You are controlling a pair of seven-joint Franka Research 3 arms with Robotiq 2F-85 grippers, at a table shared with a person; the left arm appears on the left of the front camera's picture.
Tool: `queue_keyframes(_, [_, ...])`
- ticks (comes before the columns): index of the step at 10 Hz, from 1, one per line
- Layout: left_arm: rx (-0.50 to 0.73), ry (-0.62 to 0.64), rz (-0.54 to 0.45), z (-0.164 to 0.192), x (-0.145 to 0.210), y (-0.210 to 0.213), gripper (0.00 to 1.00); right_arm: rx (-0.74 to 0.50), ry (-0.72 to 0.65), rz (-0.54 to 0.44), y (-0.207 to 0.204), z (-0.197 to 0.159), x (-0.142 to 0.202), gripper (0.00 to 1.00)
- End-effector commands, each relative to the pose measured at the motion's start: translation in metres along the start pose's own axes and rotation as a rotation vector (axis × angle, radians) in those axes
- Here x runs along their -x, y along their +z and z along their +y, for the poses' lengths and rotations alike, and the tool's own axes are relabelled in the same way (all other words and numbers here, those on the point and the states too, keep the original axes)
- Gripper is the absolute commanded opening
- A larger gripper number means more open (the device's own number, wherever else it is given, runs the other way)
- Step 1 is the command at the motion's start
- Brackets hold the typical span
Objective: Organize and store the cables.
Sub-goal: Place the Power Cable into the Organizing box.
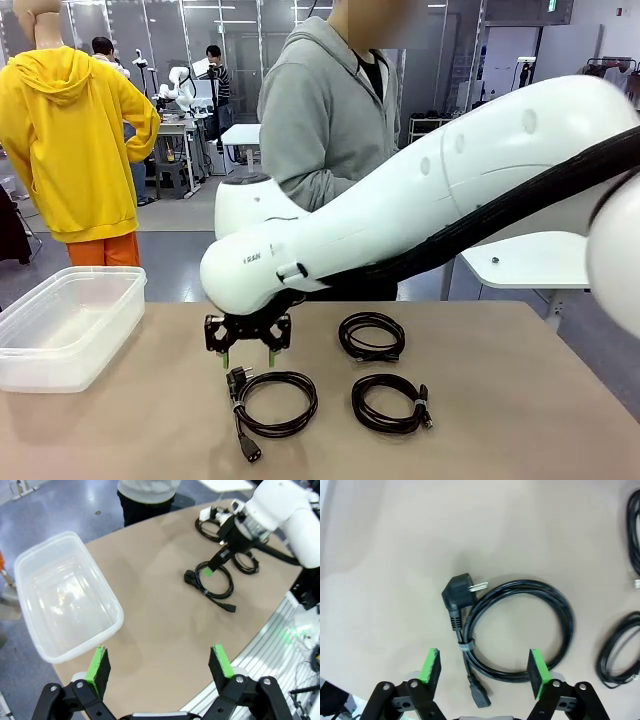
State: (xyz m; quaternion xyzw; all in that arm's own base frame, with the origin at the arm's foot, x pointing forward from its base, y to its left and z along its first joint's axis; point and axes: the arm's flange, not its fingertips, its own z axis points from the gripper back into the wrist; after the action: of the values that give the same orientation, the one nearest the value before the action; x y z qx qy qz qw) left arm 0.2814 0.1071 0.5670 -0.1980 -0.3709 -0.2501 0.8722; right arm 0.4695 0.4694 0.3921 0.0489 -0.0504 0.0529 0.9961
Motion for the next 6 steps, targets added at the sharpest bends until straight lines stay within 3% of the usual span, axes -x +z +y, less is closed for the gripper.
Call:
queue_keyframes(1, [-0.022, 0.038, 0.038, -0.008, -0.018, -0.016, 1.00, -0.032, 0.072, -0.006, 0.041, -0.056, 0.023, 1.00])
queue_keyframes(3, [-0.011, 0.118, 0.083, -0.034, -0.049, -0.048, 1.00, -0.034, 0.156, 0.004, 0.092, -0.121, 0.050, 1.00])
queue_keyframes(6, [-0.059, 0.225, 0.111, -0.085, -0.086, -0.092, 1.00, -0.018, 0.206, -0.024, 0.148, -0.251, 0.100, 1.00])
